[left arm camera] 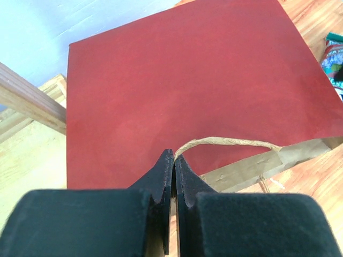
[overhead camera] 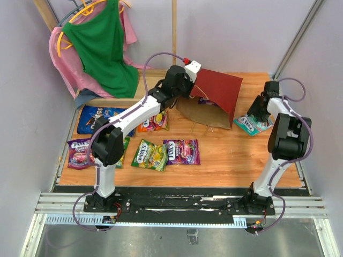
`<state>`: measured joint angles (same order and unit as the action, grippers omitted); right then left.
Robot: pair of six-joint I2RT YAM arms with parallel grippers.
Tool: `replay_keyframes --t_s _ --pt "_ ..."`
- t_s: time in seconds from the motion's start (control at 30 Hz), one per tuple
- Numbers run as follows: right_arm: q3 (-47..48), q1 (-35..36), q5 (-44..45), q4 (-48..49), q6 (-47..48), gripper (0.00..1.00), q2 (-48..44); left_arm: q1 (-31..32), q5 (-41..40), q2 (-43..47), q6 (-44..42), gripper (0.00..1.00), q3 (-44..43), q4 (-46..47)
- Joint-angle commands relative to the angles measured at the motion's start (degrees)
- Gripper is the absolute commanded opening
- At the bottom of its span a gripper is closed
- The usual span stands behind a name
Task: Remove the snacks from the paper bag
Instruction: Move the paper bag to the corner of the board.
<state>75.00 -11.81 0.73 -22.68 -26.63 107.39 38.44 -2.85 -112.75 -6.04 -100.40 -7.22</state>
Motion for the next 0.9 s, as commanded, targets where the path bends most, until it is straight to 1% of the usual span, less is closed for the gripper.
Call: replay_keyframes --t_s 0.0,0.07,0.13,0.3,0.4,0.5,0.67,0.77,0.87 --pt "11.4 0.5 -7.3 -6.7 13.1 0.54 9.3 -1.6 1.1 2.9 0.7 0.05 0.2 2.3" --pt "18.6 0.6 -6.9 -11.8 16.0 0.58 15.5 -1.9 1.5 3.1 0.8 0.05 0.3 2.3" --pt "23.6 0.7 -6.0 -15.1 18.4 0.60 18.9 -2.3 1.7 3.1 0.8 0.05 0.1 2.1" --pt "25.8 0.9 -6.1 -13.8 20.4 0.73 19.8 -3.2 2.5 2.9 1.3 0.05 -0.2 2.4" --pt "29.1 0.8 -8.4 -13.3 21.5 0.83 21.7 -3.5 2.8 2.5 1.6 0.05 -0.6 2.1" --pt "34.5 0.9 -13.0 -14.4 22.8 0.90 25.4 -3.6 3.0 2.7 1.7 0.05 -0.2 2.1" --pt "44.4 2.2 -19.2 -17.6 26.2 0.93 32.1 -3.8 3.1 2.6 2.0 0.05 -0.5 2.1" --pt "47.0 2.2 -27.8 -16.3 26.8 0.93 33.9 -4.0 3.7 1.8 2.6 0.06 -1.8 1.3" --pt "47.0 1.8 -36.1 -12.7 25.4 0.93 32.7 -4.2 4.5 1.0 3.8 0.06 -2.5 1.5"
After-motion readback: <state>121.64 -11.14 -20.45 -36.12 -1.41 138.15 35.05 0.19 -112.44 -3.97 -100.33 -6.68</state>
